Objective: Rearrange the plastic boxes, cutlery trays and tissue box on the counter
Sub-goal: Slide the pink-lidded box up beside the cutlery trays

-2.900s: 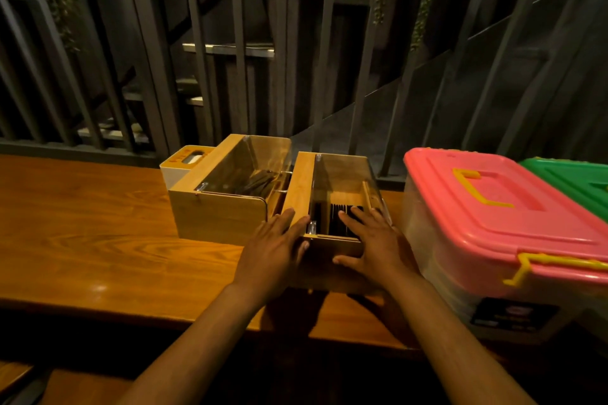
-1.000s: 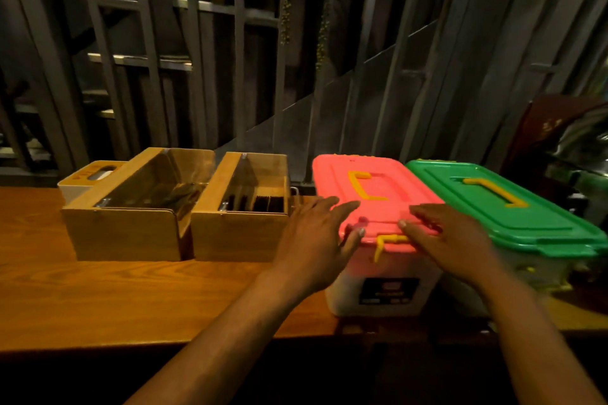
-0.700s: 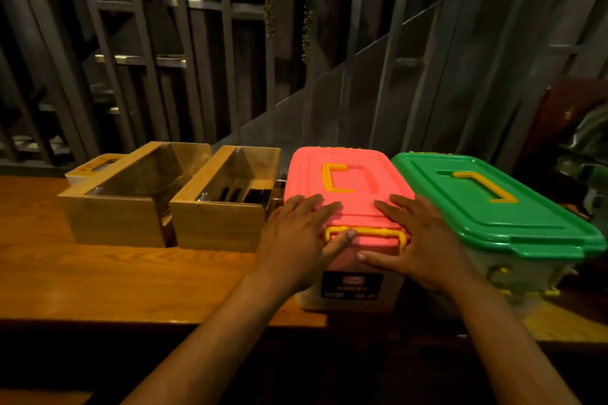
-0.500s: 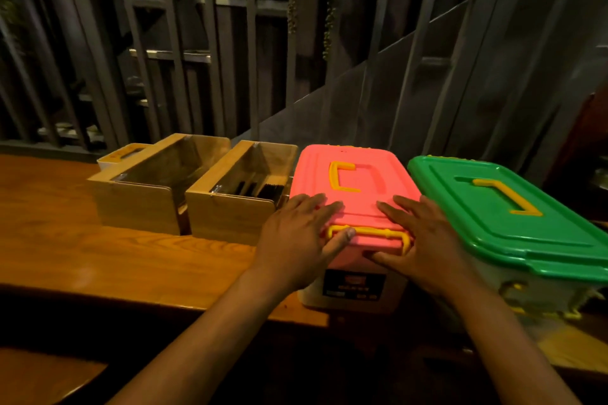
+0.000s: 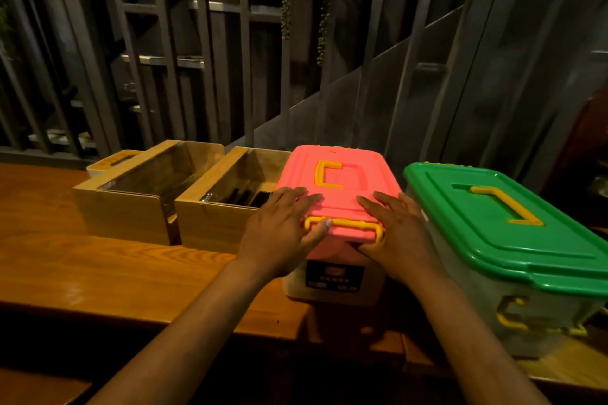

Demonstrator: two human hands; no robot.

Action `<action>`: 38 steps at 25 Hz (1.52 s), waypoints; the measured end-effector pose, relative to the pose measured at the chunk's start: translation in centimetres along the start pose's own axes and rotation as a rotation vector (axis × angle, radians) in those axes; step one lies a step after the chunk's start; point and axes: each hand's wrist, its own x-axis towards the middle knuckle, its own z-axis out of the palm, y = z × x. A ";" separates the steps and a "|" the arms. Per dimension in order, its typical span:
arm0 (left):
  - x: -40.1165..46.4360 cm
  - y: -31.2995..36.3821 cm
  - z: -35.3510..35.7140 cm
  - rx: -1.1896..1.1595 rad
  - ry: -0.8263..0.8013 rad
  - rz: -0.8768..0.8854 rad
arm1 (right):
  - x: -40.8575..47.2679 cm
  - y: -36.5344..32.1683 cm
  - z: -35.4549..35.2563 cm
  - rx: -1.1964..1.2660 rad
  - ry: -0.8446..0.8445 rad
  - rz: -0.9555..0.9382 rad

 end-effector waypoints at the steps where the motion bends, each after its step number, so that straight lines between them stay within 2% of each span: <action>1: 0.6 -0.2 0.2 -0.006 -0.007 -0.003 | 0.7 0.2 0.3 -0.009 -0.007 0.008; 11: 7.6 -3.3 3.0 -0.006 -0.042 -0.010 | 7.5 1.5 3.3 -0.054 -0.065 0.097; 22: 12.1 -5.0 5.6 0.004 -0.013 0.021 | 11.9 2.9 5.2 -0.038 -0.048 0.176; 27: 12.3 -5.5 6.0 -0.009 0.028 0.056 | 11.7 2.7 5.2 -0.080 -0.053 0.206; 30: 12.1 -5.5 5.6 0.035 -0.025 0.070 | 10.6 1.0 5.3 -0.099 -0.026 0.315; 33: 11.7 -4.5 5.2 0.098 -0.110 -0.018 | 8.5 -0.6 5.2 -0.116 -0.045 0.367; 36: 9.4 -2.9 5.2 0.090 -0.125 -0.048 | 6.3 -0.9 2.9 -0.174 -0.164 0.304; 38: 6.9 -1.9 5.5 0.066 -0.102 -0.015 | 4.8 -0.8 0.8 -0.109 -0.202 0.209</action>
